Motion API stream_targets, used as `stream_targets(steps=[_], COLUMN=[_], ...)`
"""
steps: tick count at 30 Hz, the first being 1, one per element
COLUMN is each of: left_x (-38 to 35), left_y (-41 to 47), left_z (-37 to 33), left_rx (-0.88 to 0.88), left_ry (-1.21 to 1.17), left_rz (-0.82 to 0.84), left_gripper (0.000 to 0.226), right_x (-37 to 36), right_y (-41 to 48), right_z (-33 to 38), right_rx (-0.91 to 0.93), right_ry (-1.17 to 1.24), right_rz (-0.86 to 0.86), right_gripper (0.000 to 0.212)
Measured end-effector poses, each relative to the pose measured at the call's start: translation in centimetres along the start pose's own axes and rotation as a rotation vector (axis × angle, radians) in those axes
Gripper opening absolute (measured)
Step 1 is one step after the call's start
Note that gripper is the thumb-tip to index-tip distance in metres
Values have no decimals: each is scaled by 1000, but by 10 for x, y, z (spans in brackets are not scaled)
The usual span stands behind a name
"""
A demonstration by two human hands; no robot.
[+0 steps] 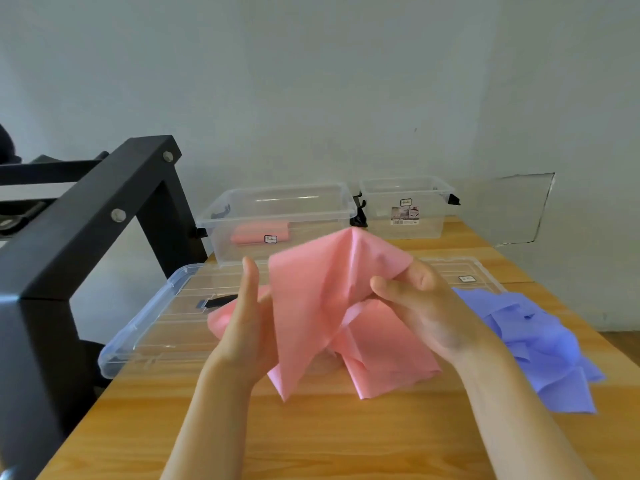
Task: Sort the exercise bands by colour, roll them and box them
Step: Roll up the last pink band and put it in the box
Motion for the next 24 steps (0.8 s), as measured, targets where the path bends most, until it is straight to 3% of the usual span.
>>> stream_targets(steps=[3,6,8,12,15,20,24], left_x=[-4,-13,-17,-15,-14,-16,-17], left_y=[-3,-4,-4,-4,-1,-1,-2], left_z=[-1,0,2,0,-6,-9,-10], left_rx=[-1,27,51,16,-57,-107,-76], left_ry=[193,484,586,297,155,114,22], left_rz=[163,144,120,-8,-89,-160,-191], left_gripper=[110,63,38,34,41,41,38], right_x=[-5,-3,-1,7,6,-4,0], right_y=[0,3,4,4,6,8,12], right_z=[7,7,6,7,8,7,-1], right_rx=[100,167,151,126,106,33,4], right_ry=[-113,-218,-156,15,190,332,634], right_rz=[-277,-444,-498,-625,-506,-270,-31], right_gripper=[9,17,15,8,8,55,79])
Point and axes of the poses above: each hand's wrist, its own y-axis towards the middle knuckle, its own x-axis out of the back of the hand, z = x × y, the point moved 1 cm from there along y, towards the middle knuckle, and after that the axes turned 12 degrees about -x, right-handed, at the moved point
